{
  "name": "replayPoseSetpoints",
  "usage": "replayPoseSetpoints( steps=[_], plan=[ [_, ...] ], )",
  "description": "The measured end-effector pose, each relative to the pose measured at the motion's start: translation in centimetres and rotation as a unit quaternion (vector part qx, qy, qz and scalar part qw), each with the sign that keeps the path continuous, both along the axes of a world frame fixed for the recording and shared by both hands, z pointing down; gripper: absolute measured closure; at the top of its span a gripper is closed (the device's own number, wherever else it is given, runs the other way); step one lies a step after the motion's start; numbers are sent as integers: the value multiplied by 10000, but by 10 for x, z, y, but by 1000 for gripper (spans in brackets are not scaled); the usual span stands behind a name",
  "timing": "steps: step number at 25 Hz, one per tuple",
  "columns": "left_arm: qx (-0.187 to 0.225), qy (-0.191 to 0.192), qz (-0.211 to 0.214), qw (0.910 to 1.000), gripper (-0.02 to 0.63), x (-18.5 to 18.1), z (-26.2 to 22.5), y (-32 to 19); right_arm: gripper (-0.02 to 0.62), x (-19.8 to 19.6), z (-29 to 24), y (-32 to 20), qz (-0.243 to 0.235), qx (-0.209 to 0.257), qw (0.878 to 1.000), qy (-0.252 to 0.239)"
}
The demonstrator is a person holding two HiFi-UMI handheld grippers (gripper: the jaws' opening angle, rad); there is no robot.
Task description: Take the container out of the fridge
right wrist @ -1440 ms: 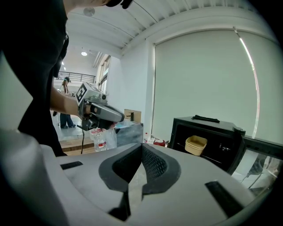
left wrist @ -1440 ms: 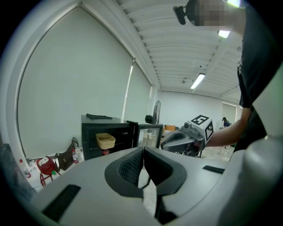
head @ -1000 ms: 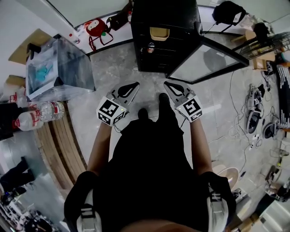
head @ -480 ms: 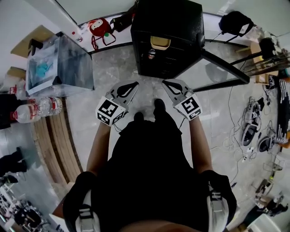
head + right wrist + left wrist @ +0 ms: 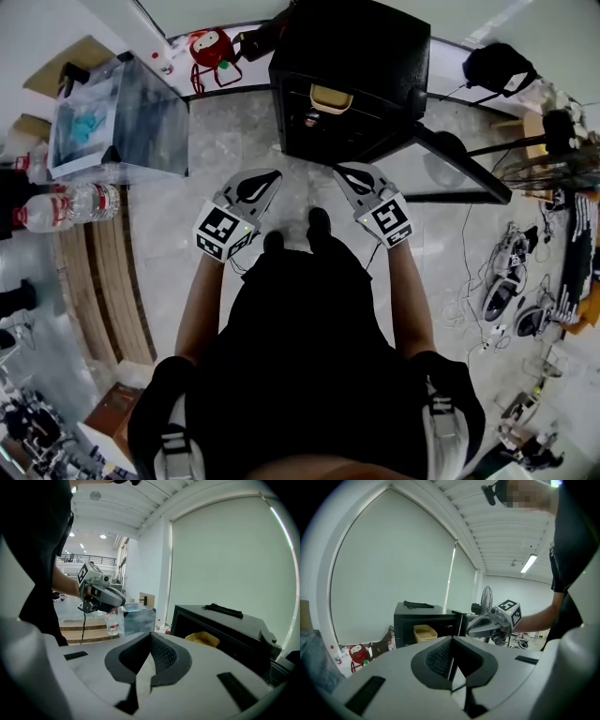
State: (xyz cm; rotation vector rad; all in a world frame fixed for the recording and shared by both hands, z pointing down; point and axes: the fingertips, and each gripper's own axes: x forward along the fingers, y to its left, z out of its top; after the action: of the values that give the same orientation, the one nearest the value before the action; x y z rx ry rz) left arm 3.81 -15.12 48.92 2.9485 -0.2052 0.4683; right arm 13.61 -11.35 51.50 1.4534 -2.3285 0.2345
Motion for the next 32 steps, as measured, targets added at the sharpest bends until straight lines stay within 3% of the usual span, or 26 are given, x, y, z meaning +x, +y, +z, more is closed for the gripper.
replayPoseSetpoints(
  steps=[9, 27, 32],
  plan=[
    [-88, -13, -622, 9980, 584, 1, 3, -13, 597, 15, 4, -28, -418, 2, 9991, 30],
    [-33, -129, -1615, 9868, 584, -9, 5, -24, 596, 44, 12, -96, -810, 289, 9926, 854],
    [8, -112, -1838, 9829, 584, -13, 5, -26, 596, 48, 18, -107, -872, 307, 9953, 304]
  ],
)
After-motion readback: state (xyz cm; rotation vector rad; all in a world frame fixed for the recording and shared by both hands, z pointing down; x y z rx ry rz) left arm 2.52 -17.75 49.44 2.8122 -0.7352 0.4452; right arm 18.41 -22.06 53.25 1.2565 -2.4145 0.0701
